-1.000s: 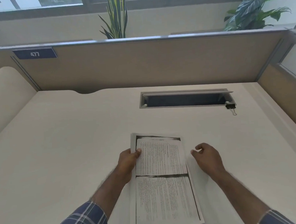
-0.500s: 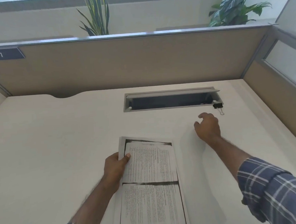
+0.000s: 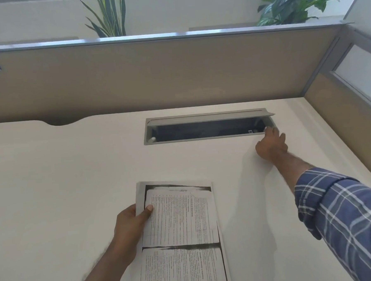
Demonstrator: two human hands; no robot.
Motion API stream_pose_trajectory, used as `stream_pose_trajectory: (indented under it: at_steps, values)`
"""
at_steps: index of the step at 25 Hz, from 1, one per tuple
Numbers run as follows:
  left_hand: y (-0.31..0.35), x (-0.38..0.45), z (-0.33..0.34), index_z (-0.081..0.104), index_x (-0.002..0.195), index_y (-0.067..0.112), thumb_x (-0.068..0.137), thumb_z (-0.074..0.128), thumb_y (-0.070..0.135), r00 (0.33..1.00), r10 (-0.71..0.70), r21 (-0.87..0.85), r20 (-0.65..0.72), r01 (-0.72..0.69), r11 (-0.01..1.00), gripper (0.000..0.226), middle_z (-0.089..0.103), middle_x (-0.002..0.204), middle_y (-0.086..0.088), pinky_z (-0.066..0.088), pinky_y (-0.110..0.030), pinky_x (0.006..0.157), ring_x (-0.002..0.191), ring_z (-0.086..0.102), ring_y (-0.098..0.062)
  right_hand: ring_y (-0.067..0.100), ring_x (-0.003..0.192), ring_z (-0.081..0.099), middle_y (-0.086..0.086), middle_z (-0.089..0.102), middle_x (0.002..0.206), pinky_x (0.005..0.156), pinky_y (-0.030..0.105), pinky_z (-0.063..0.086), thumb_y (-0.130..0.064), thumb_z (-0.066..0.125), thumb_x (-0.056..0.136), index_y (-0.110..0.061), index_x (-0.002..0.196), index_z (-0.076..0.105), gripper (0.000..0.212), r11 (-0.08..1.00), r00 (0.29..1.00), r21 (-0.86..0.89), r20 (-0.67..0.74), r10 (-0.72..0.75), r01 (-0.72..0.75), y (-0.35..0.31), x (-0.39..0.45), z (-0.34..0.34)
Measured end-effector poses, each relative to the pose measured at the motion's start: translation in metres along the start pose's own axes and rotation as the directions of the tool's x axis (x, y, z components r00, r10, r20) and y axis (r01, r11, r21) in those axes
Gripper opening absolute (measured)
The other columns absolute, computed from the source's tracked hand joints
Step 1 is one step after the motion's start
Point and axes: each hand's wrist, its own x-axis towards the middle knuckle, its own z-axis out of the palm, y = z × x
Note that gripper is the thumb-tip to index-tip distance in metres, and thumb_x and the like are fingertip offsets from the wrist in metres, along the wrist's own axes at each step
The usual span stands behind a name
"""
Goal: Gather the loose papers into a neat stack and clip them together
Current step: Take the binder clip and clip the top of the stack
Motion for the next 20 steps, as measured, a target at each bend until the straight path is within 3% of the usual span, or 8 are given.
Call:
stream_pose_trajectory:
  at_steps: [3, 6, 10, 16, 20]
  values:
    - [0.001, 0.001, 0.001, 0.074, 0.1, 0.011, 0.094, 0.066, 0.022, 1.0, -0.007, 0.004, 0.002, 0.007, 1.0, 0.015, 0.081, 0.09, -0.009, 0.062, -0.051, 0.078, 0.081, 0.078, -0.031, 0.039, 0.141, 0.03, 0.011, 0.019, 0.162, 0.11, 0.049, 0.034, -0.012, 0.047, 0.093, -0.012, 0.154, 0.018, 0.068, 0.997, 0.999, -0.071, 0.026, -0.019, 0.021, 0.0, 0.003, 0.005]
    - [0.002, 0.002, 0.001, 0.074, 0.101, 0.011, 0.093, 0.067, 0.022, 1.0, -0.026, -0.008, -0.001, 0.026, 1.0, 0.015, 0.081, 0.09, -0.009, 0.062, -0.052, 0.08, 0.083, 0.078, -0.032, 0.039, 0.129, 0.043, 0.014, 0.034, 0.153, 0.105, 0.046, 0.04, -0.011, 0.049, 0.093, -0.009, 0.147, 0.036, 0.056, 0.988, 0.993, -0.117, -0.059, -0.107, 0.099, 0.001, -0.006, 0.011]
    - [0.005, -0.002, 0.002, 0.074, 0.1, 0.01, 0.093, 0.067, 0.02, 0.999, -0.047, -0.012, -0.012, 0.047, 0.999, 0.015, 0.081, 0.09, -0.009, 0.062, -0.05, 0.078, 0.083, 0.078, -0.031, 0.039, 0.117, 0.046, 0.022, 0.047, 0.129, 0.093, 0.042, 0.046, -0.009, 0.049, 0.095, -0.007, 0.127, 0.058, 0.034, 0.986, 0.977, -0.001, -0.131, -0.168, 0.169, -0.004, -0.04, 0.025]
    - [0.006, -0.015, 0.002, 0.072, 0.106, 0.007, 0.095, 0.064, 0.017, 0.997, -0.081, 0.034, 0.0, 0.081, 0.996, 0.017, 0.079, 0.097, -0.012, 0.062, -0.05, 0.081, 0.088, 0.076, -0.032, 0.033, 0.093, 0.052, 0.015, 0.051, 0.103, 0.07, 0.031, 0.042, -0.006, 0.051, 0.089, -0.013, 0.106, 0.067, 0.024, 0.979, 0.981, 0.072, -0.017, -0.191, 0.192, -0.019, -0.11, 0.037]
    - [0.007, -0.028, 0.002, 0.072, 0.105, 0.005, 0.094, 0.063, 0.014, 0.998, -0.039, 0.073, -0.045, 0.042, 0.996, 0.016, 0.076, 0.097, -0.011, 0.062, -0.039, 0.074, 0.086, 0.074, -0.028, 0.034, 0.091, 0.063, 0.015, 0.066, 0.102, 0.069, 0.029, 0.047, -0.006, 0.055, 0.085, -0.014, 0.1, 0.068, 0.021, 0.94, 0.958, 0.216, 0.049, -0.282, 0.265, -0.027, -0.156, 0.042]
